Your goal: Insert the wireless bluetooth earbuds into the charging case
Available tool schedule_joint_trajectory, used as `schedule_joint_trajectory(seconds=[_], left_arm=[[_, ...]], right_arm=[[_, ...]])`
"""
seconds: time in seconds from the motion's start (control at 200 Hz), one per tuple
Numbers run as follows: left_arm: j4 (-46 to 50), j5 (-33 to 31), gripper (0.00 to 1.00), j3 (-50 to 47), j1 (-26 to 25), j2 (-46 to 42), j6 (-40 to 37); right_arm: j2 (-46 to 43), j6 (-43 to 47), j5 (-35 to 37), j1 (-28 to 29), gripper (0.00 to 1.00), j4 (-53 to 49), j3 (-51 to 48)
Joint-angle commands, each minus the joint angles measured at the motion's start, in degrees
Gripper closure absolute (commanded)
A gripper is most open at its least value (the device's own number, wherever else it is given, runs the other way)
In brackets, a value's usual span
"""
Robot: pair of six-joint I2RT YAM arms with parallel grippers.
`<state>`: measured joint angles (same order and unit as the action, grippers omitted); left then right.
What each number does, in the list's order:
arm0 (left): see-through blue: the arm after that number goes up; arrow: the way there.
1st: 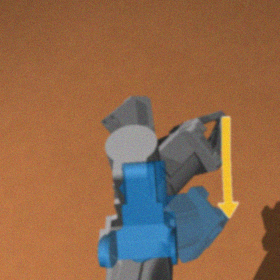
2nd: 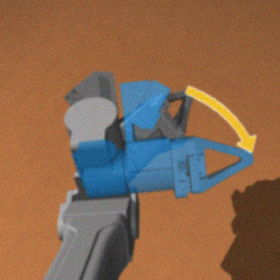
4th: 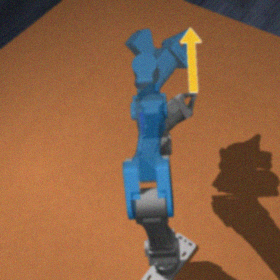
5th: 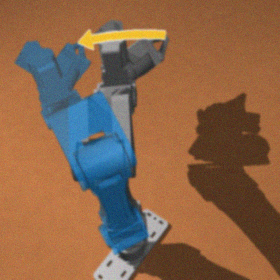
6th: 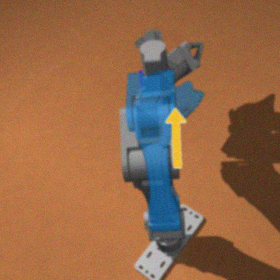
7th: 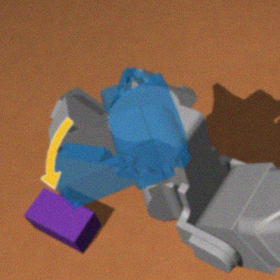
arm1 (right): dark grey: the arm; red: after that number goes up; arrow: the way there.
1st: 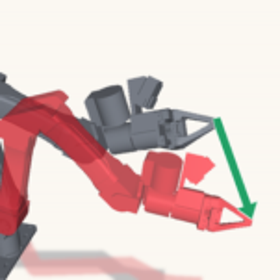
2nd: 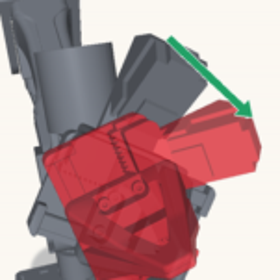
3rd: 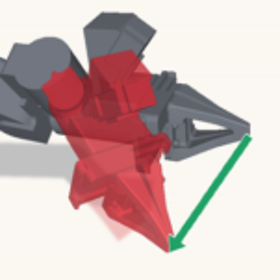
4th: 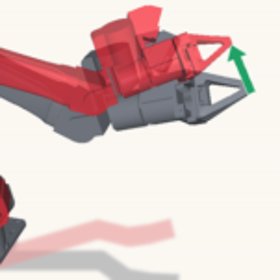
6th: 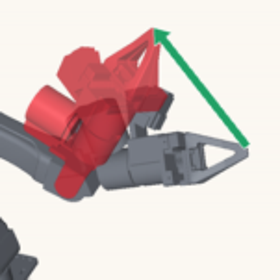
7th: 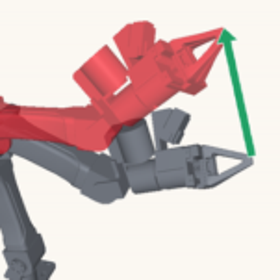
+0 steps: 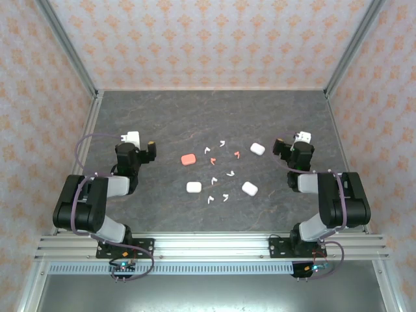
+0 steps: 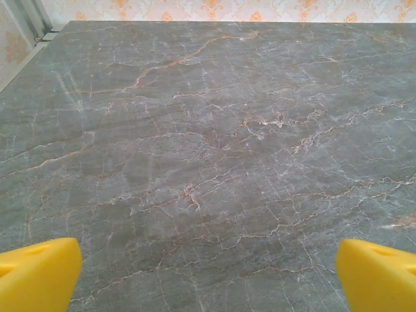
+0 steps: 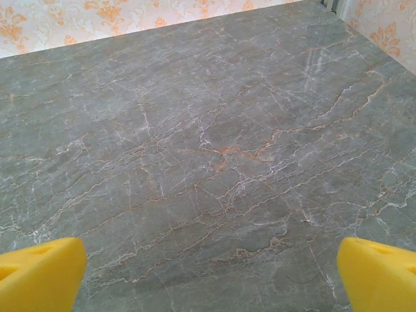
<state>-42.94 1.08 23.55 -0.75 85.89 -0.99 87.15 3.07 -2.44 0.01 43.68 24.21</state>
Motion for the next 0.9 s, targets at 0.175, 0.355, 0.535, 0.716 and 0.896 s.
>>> schedule_joint_trajectory(seconds=[0.175,0.355,0.535,0.716,0.896], left_arm=[[0.4,-1.17,0.0,0.84,-0.37,-0.19,0.03],[0.39,-1.17,0.0,0.84,-0.38,-0.19,0.02],[0.4,-1.17,0.0,0.8,-0.43,-0.19,0.03],[0.88,-1.67,0.0,1.1,-0.39,-0.35,0.18],[11.14,-3.16,0.0,4.09,-0.39,-7.27,0.69]], right_arm=[[-0.06,-0.08,-0.5,0.1,0.01,0.29,-0.13],[-0.06,-0.06,-0.55,0.09,0.01,0.24,-0.04],[0.01,-0.17,-0.55,0.1,0.01,0.04,0.18],[-0.05,-0.31,-0.72,0.07,0.01,0.23,-0.03],[-3.51,0.68,-3.23,-0.01,0.01,-6.05,2.24]])
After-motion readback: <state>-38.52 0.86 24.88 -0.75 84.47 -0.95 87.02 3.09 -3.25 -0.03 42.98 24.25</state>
